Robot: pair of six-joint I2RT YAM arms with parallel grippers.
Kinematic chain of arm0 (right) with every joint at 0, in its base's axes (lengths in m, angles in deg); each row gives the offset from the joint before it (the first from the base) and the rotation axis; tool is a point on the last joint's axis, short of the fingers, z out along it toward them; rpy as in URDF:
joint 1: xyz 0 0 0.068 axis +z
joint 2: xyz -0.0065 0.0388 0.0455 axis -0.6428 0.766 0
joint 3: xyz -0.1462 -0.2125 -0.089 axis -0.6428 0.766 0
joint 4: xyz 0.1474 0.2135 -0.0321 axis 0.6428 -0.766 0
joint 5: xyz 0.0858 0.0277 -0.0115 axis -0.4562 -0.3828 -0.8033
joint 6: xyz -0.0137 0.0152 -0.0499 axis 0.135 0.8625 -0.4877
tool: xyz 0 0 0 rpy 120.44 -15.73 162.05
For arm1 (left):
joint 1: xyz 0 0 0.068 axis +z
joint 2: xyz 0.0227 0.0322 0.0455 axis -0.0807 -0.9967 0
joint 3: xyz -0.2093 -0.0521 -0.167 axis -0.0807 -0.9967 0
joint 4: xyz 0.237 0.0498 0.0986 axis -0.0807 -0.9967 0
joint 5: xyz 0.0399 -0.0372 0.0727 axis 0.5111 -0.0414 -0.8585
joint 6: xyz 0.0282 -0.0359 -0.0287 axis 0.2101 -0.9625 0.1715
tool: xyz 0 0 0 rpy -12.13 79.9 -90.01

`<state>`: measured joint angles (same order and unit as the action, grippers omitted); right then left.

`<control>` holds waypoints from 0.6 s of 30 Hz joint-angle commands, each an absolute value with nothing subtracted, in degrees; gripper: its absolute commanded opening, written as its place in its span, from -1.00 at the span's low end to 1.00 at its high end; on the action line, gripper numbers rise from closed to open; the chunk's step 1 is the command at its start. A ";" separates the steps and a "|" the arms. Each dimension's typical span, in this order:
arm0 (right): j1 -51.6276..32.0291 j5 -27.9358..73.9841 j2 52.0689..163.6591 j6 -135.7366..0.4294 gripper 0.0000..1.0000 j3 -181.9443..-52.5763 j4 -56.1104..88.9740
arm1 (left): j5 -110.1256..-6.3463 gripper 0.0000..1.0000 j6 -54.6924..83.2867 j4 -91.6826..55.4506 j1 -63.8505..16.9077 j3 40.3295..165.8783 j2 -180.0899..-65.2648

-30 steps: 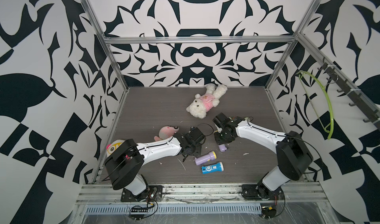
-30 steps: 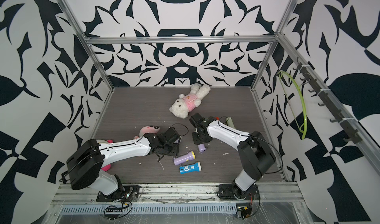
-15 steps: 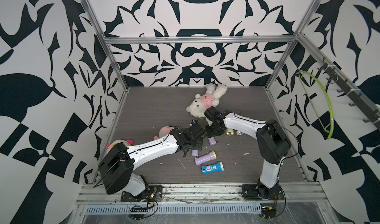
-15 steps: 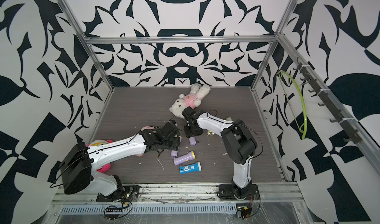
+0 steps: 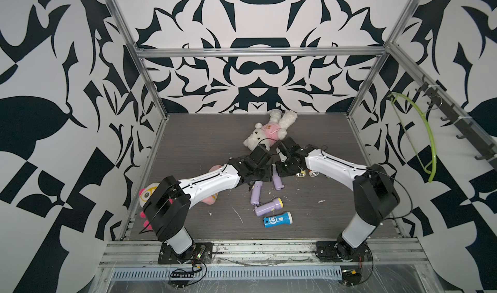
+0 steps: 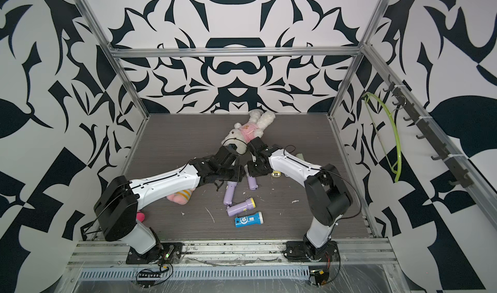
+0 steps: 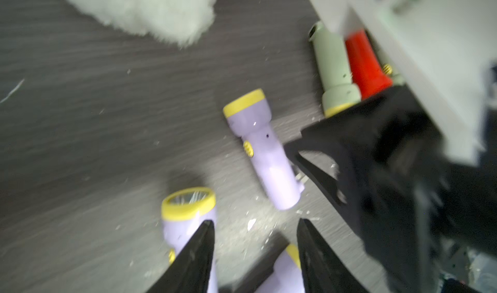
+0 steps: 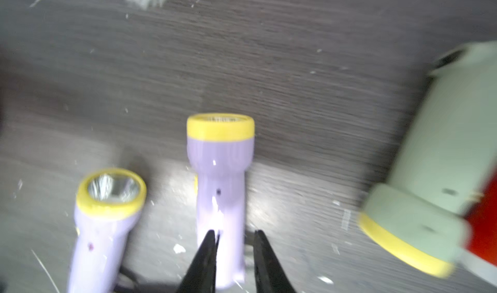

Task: Close the plug at the bottom of the flashlight
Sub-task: Place the flashlight at the center of the board, then adjust the flashlight at the center of the board.

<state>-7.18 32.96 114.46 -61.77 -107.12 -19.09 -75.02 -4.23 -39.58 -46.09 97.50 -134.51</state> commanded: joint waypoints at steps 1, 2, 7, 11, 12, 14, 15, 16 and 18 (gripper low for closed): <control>-7.83 35.10 109.53 -61.70 -0.84 -103.35 -18.87 | -71.54 0.07 -3.45 -37.37 -45.08 100.82 -138.61; -7.87 35.20 108.63 -61.83 -0.93 -102.20 -18.80 | -70.89 0.07 -3.63 -37.11 -44.79 101.46 -139.63; -7.92 34.96 106.71 -62.09 -1.00 -97.72 -17.45 | -67.89 0.07 -5.07 -35.60 -43.39 103.12 -143.52; -7.92 33.51 106.36 -62.23 -1.00 -94.36 -15.31 | -66.28 0.06 -6.25 -34.43 -42.42 103.88 -145.76; -7.88 33.37 106.36 -62.19 -1.00 -93.62 -14.68 | -66.03 0.07 -6.36 -34.46 -42.35 104.28 -146.29; -7.88 32.45 106.52 -62.18 -1.00 -92.27 -12.97 | -65.03 0.06 -6.36 -34.32 -42.13 105.29 -147.74; -7.87 32.12 106.70 -62.19 -1.00 -91.81 -12.26 | -64.78 0.07 -6.45 -34.53 -42.05 105.86 -148.47; -7.89 31.69 106.92 -62.15 -1.00 -91.33 -11.47 | -64.31 0.06 -6.58 -34.76 -41.91 106.51 -149.26; -7.83 30.75 107.15 -62.36 -1.00 -90.66 -9.70 | -63.23 0.07 -6.92 -34.69 -41.71 107.49 -150.76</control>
<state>-8.06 32.28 107.82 -62.06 -91.10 -13.71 -65.86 -6.35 -35.14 -42.09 105.18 -148.78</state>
